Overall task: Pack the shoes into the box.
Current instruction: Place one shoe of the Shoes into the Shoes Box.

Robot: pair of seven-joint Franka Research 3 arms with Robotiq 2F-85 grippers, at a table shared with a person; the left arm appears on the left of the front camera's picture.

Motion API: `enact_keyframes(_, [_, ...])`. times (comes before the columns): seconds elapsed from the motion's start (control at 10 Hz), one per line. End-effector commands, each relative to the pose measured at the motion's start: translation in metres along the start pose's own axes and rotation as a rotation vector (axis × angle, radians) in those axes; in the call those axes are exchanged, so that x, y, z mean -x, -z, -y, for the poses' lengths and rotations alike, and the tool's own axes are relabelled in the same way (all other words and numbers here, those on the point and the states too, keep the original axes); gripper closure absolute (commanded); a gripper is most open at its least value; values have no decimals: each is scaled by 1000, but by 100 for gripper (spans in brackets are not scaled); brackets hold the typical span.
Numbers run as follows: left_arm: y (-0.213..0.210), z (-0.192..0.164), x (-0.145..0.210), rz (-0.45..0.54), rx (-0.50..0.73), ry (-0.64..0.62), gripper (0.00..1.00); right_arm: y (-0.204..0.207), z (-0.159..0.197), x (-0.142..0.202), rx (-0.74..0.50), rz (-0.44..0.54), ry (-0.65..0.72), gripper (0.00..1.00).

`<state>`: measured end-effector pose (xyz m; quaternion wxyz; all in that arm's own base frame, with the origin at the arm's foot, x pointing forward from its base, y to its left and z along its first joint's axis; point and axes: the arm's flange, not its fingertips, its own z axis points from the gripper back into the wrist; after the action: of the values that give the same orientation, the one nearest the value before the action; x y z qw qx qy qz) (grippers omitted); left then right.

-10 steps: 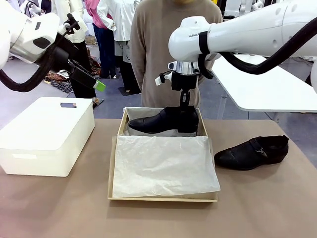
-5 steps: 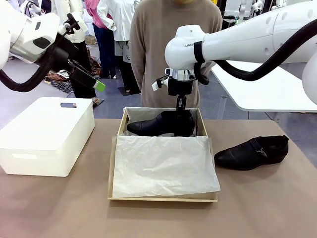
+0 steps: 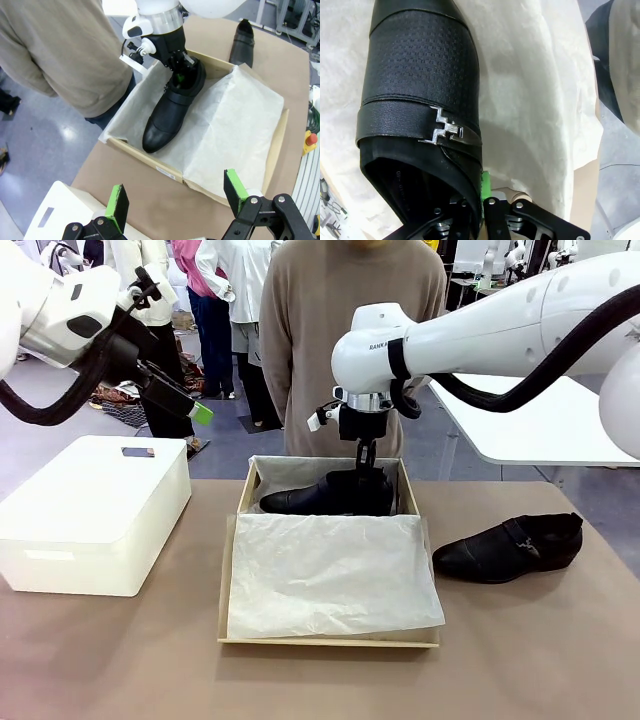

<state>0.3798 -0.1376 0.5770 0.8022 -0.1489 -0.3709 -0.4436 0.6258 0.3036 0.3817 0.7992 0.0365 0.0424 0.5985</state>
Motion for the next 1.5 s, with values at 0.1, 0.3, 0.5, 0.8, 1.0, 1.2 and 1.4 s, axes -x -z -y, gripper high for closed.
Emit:
enact_keyframes(0.1, [-1, -2, 0, 11, 17, 4, 0, 3, 2, -1, 19, -7, 8, 100])
enact_keyframes(0.3, [-1, -2, 0, 11, 17, 4, 0, 3, 2, -1, -13, -7, -1, 67])
enact_keyframes(0.5, [-1, -2, 0, 11, 17, 4, 0, -2, 0, 0, -38, 4, -13, 27])
enact_keyframes(0.8, [-1, -2, 0, 11, 17, 4, 0, -28, -16, 6, -56, 27, -43, 0])
enact_keyframes(1.0, [-1, -2, 0, 11, 17, 4, 0, -42, -25, 13, -55, 29, -54, 0])
enact_keyframes(1.2, [-1, -2, 0, 11, 17, 4, 0, -51, -30, 18, -56, 31, -67, 0])
enact_keyframes(1.4, [-1, -2, 0, 11, 17, 4, 0, -56, -35, 24, -28, 41, -51, 0])
